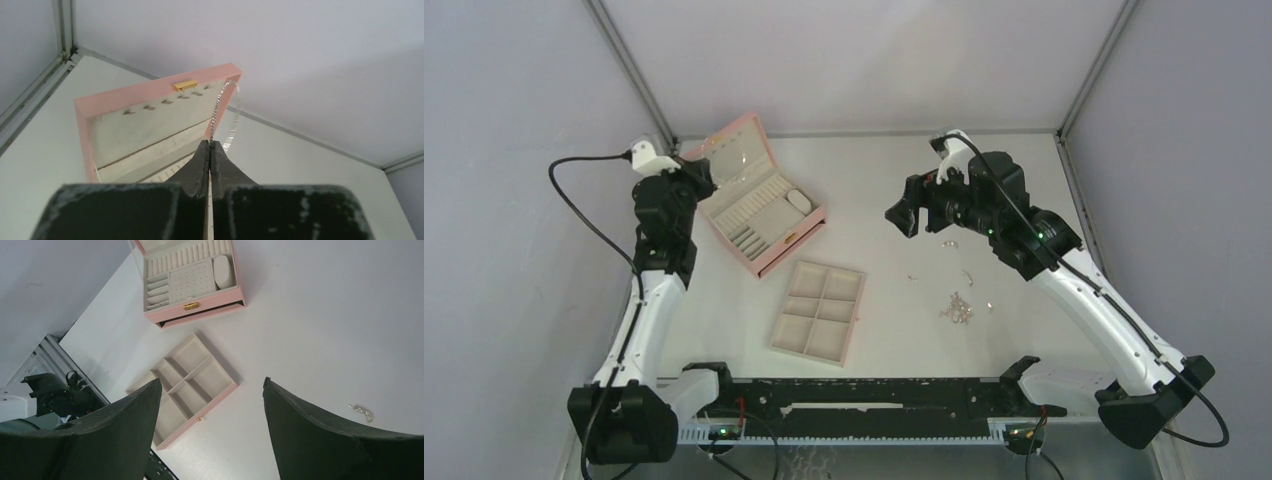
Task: Organize the mixed jewelry
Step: Pick up the jewelry from the center of the board.
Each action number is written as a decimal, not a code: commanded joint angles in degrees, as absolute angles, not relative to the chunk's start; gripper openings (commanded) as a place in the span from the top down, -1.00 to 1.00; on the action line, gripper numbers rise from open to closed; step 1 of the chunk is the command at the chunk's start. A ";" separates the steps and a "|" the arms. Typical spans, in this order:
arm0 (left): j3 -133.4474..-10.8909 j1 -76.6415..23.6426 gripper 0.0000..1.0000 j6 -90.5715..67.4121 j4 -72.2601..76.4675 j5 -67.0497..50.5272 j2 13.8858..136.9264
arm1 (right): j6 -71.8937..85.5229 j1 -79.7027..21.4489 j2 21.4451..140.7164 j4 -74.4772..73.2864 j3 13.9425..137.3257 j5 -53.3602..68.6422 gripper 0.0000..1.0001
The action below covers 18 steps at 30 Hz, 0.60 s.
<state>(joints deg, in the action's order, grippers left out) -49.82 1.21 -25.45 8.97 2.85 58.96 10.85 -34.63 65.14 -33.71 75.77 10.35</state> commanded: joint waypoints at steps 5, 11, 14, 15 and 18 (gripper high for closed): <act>-52.18 4.24 1.00 -20.81 19.36 -13.03 63.02 | 11.33 -32.39 65.78 -33.73 76.35 12.70 -0.66; -50.89 6.97 1.00 -18.43 27.21 -23.94 67.57 | 10.61 -29.70 65.49 -34.25 74.49 15.45 -0.65; -52.59 7.32 1.00 -16.90 26.84 -28.81 70.78 | 10.37 -28.61 65.32 -34.82 74.27 16.18 -0.65; -52.83 7.40 1.00 -16.46 27.07 -29.63 71.62 | 10.42 -28.31 65.23 -35.07 74.29 16.25 -0.65; -53.29 7.64 1.00 -17.72 28.01 -29.67 73.73 | 10.37 -27.89 64.98 -35.33 74.00 16.30 -0.65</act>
<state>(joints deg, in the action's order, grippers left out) -50.48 7.05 -19.00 23.62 -24.49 71.75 10.63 -28.58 65.87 -35.53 73.95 15.11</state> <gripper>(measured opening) 0.008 0.826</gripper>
